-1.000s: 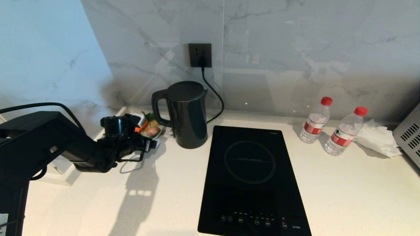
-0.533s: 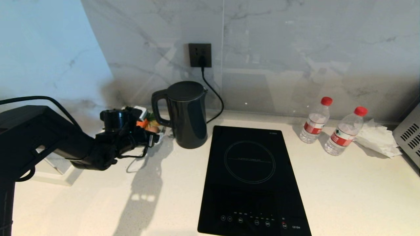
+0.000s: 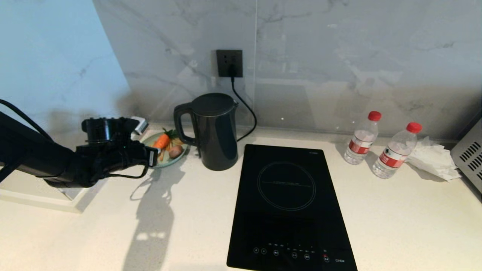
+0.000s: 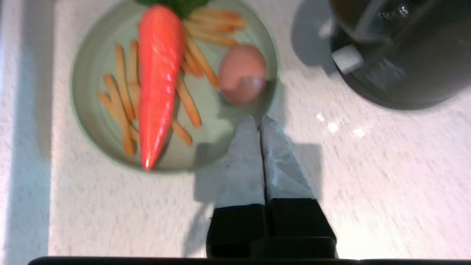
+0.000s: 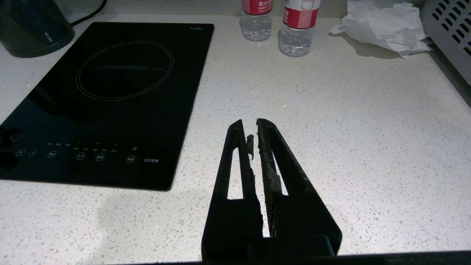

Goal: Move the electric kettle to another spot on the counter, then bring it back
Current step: Pick up the kettle

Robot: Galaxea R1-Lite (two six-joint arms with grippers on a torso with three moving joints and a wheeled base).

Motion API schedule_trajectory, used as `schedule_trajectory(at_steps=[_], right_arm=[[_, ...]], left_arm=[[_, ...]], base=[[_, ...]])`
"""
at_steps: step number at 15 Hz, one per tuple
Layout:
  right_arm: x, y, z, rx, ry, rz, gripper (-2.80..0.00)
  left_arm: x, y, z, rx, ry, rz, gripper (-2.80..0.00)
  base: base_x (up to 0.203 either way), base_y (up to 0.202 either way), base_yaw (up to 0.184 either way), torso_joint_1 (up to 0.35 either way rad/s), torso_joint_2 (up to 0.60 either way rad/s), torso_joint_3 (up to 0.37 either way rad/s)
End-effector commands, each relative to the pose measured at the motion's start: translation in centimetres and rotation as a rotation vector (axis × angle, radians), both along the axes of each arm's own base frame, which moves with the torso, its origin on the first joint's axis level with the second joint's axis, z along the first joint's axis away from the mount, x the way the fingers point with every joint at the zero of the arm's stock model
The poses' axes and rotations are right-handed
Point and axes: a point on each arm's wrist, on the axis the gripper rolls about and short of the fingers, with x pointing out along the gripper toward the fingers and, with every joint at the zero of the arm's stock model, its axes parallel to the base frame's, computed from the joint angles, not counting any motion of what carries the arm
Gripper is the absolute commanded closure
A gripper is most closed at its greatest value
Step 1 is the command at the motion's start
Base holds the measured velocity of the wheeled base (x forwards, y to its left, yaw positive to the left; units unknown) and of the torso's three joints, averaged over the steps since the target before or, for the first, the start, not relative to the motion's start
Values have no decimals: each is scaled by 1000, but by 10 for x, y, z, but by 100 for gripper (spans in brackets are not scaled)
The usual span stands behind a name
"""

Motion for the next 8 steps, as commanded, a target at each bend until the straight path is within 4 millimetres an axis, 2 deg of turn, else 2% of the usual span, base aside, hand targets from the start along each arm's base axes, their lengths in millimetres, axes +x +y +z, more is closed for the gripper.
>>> schedule_trajectory(at_steps=[1, 4, 6, 8], right_arm=[[0, 0, 0, 0, 0, 0, 0], [0, 0, 0, -1, 0, 0, 0], [0, 0, 0, -1, 0, 0, 0], [0, 0, 0, 0, 0, 0, 0]], left_arm=[[-14, 7, 20, -24, 14, -39, 0], [-22, -10, 20, -56, 56, -80, 0], [-22, -23, 20, -198, 101, -104, 0], [-20, -24, 23, -312, 105, -142, 0]], base=[[0, 0, 0, 0, 0, 0], [0, 0, 0, 0, 0, 0], [0, 0, 0, 0, 0, 0], [0, 0, 0, 0, 0, 0]])
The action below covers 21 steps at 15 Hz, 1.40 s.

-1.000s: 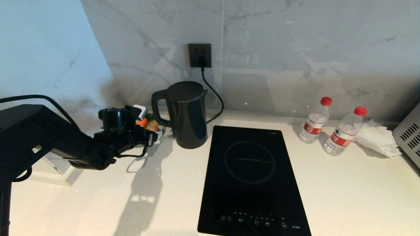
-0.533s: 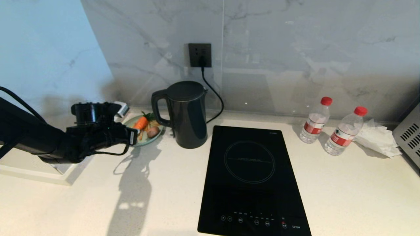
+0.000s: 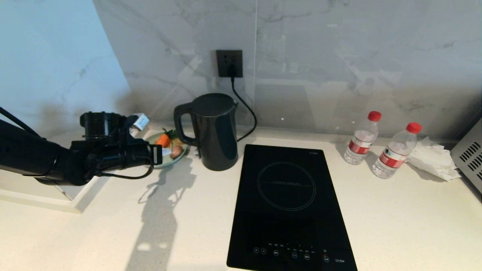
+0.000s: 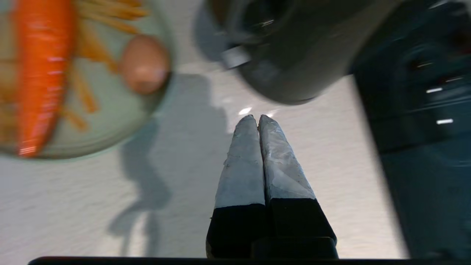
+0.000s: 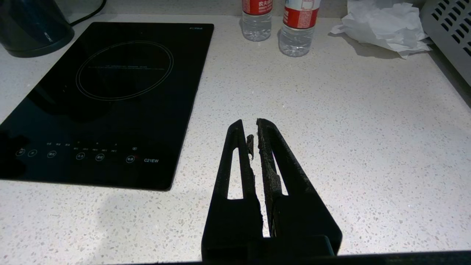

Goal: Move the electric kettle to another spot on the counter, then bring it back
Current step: Pick up the kettle

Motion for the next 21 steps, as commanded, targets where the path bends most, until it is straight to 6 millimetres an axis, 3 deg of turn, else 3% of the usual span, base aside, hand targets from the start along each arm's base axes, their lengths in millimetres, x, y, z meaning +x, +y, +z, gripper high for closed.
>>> schedule_trajectory(at_steps=[1, 5, 6, 13, 17, 21], right_arm=[[0, 0, 0, -1, 0, 0, 0], [0, 0, 0, 0, 0, 0, 0], [0, 0, 0, -1, 0, 0, 0], [0, 0, 0, -1, 0, 0, 0], [0, 0, 0, 0, 0, 0, 0], [0, 0, 0, 0, 0, 0, 0]], left_arm=[[2, 0, 5, -57, -13, 7, 0], [8, -10, 19, -140, -40, 136, 0], [9, -15, 17, -130, -40, 159, -280], [-4, -13, 42, -141, -107, 172, -280], [5, -36, 32, -133, -205, 237, -280], [5, -45, 17, -127, -200, 226, -280]], base=[[0, 0, 0, 0, 0, 0], [0, 0, 0, 0, 0, 0], [0, 0, 0, 0, 0, 0], [0, 0, 0, 0, 0, 0], [0, 0, 0, 0, 0, 0], [0, 0, 0, 0, 0, 0]])
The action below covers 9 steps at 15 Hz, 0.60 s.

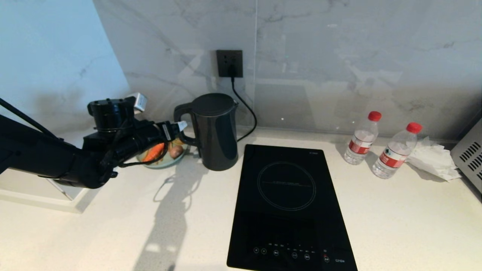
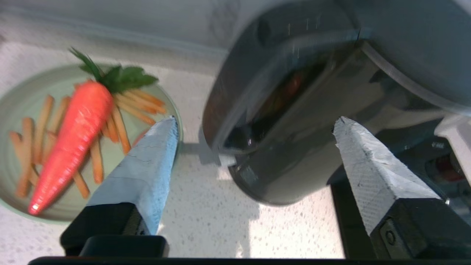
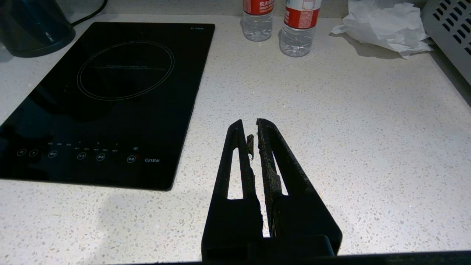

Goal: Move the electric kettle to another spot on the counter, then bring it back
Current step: Pick up the kettle

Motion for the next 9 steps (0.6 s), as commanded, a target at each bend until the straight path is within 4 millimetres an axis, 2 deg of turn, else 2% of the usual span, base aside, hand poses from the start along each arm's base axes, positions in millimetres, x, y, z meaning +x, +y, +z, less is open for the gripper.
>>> schedule_trajectory(at_steps=[1, 5, 9], right_arm=[[0, 0, 0, 0, 0, 0, 0], [0, 0, 0, 0, 0, 0, 0], [0, 0, 0, -2, 0, 0, 0]], left_arm=[[3, -2, -12, -1, -8, -6, -280], [4, -10, -17, -1, -51, -15, -280], [11, -7, -26, 29, -43, 34, -280]], base=[[0, 0, 0, 0, 0, 0], [0, 0, 0, 0, 0, 0], [0, 0, 0, 0, 0, 0]])
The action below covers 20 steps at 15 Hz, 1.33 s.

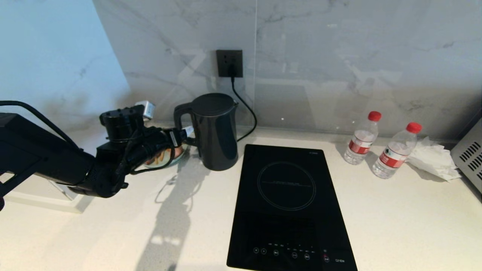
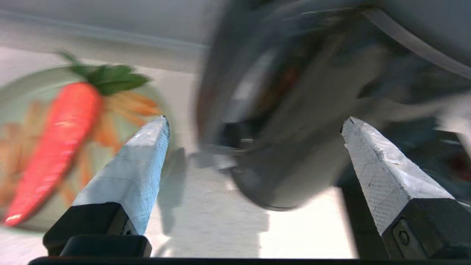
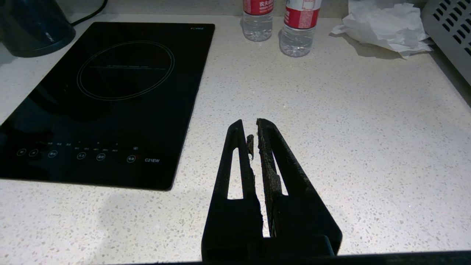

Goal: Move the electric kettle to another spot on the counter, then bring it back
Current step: Pick up the kettle

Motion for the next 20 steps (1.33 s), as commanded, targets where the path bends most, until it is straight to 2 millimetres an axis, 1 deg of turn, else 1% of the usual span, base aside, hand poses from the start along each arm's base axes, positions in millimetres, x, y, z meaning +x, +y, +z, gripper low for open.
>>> schedule_trajectory(at_steps=[1, 4, 6, 10, 11, 13, 16, 20], right_arm=[[0, 0, 0, 0, 0, 1, 0], [0, 0, 0, 0, 0, 1, 0], [0, 0, 0, 0, 0, 1, 0], [0, 0, 0, 0, 0, 1, 0], [0, 0, 0, 0, 1, 1, 0], [0, 0, 0, 0, 1, 1, 0], [0, 0, 0, 0, 1, 1, 0], [0, 0, 0, 0, 0, 1, 0]], left_arm=[[6, 1, -5, 6, 2, 35, -280], [14, 0, -7, 9, -8, 96, -280], [16, -4, -7, 10, -11, 114, -280], [15, -17, -4, 9, -23, 126, -280], [17, -21, -8, 12, -20, 142, -280], [22, -28, -8, 12, -33, 189, -280], [24, -39, -12, 16, -30, 207, -280], [30, -42, -17, 18, -29, 232, -280]], base=[[0, 0, 0, 0, 0, 0], [0, 0, 0, 0, 0, 0], [0, 0, 0, 0, 0, 0], [0, 0, 0, 0, 0, 0], [0, 0, 0, 0, 0, 0], [0, 0, 0, 0, 0, 0], [0, 0, 0, 0, 0, 0], [0, 0, 0, 0, 0, 0]])
